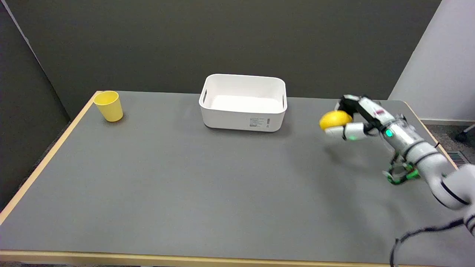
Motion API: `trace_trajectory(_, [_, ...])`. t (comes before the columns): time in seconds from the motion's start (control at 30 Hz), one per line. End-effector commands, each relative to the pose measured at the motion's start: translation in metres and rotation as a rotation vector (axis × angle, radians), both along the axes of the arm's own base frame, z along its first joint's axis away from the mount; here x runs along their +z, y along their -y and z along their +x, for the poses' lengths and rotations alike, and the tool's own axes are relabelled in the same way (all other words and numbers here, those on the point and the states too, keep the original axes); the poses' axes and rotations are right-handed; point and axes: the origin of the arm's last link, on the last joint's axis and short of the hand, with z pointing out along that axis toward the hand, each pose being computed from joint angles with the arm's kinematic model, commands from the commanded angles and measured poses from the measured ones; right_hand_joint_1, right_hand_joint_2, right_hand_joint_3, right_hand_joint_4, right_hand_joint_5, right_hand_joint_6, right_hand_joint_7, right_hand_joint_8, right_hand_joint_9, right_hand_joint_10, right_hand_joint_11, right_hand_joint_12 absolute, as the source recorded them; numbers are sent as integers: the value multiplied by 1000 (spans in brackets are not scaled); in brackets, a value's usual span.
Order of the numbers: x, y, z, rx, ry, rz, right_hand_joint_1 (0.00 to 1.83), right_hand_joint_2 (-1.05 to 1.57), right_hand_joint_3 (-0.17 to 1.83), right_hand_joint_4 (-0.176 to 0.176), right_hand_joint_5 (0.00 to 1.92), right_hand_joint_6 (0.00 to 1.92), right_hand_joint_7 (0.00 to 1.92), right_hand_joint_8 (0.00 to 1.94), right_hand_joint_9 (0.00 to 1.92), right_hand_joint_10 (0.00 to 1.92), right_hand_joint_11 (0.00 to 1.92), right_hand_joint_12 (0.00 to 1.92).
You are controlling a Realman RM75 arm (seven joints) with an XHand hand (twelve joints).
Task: Place the lemon into white box.
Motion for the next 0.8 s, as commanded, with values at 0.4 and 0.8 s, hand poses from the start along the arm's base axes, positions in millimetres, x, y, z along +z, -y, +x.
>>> trace_trajectory(0.4, [-193, 223, 86, 92, -191, 202, 1110, 1321, 81, -134, 463, 1596, 708, 1693, 710, 1767, 27, 1921])
trace_trajectory(0.8, [-196, 234, 19, -139, -72, 153, 1126, 1298, 125, -143, 442, 1605, 700, 1689, 683, 1774, 20, 1921])
